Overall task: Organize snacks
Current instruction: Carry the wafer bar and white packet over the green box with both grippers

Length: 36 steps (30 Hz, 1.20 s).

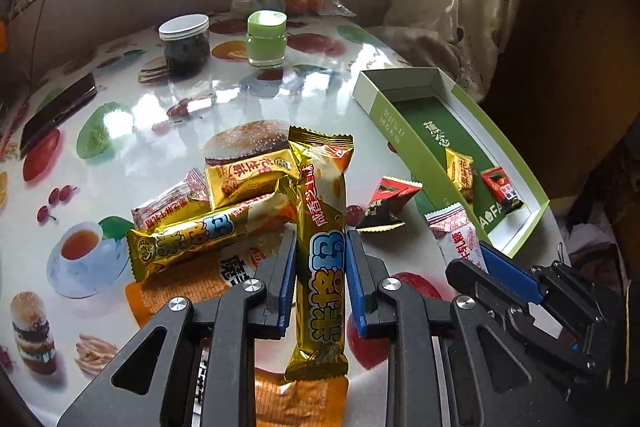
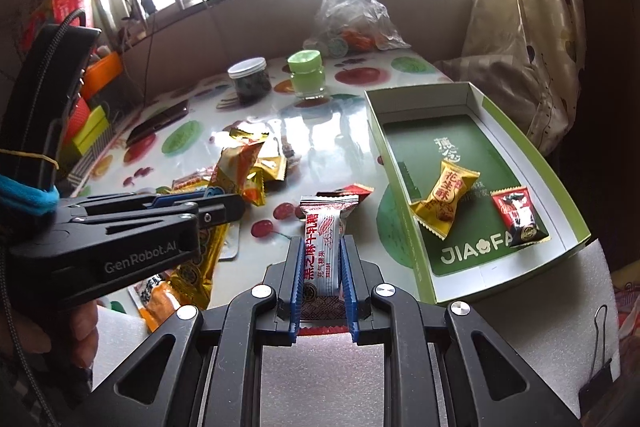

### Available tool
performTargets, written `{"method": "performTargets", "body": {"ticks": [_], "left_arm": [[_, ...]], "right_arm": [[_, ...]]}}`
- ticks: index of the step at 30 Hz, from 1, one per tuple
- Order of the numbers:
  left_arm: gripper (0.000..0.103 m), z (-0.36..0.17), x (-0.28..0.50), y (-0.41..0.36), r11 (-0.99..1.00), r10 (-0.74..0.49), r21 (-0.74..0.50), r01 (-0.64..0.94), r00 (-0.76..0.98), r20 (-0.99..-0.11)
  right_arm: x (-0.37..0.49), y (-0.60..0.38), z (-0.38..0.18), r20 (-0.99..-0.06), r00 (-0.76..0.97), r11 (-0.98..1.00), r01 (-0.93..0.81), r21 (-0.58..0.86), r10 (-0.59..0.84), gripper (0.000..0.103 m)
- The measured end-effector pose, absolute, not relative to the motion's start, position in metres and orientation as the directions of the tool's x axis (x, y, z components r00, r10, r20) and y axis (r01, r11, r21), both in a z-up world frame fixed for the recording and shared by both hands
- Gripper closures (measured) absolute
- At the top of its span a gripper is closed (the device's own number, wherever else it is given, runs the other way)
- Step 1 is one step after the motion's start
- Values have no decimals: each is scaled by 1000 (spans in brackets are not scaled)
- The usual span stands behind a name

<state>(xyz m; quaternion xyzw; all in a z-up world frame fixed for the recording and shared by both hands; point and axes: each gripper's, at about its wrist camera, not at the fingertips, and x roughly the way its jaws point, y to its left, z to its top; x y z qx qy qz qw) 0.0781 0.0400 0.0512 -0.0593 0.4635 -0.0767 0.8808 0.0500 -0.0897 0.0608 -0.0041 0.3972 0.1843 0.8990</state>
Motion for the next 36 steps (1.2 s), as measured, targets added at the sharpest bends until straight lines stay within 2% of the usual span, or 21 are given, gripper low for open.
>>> {"method": "performTargets", "body": {"ticks": [17,36], "left_arm": [[79,74,102,16,965,-259,-228,127,574,-777],[79,87,156,-37,937,-350,-293,191,546,-761]], "right_arm": [[64,-120,82,-680,675,954,-270,134,286,86],[89,-178,77,-684,702,980,-146,136,200,86]]}}
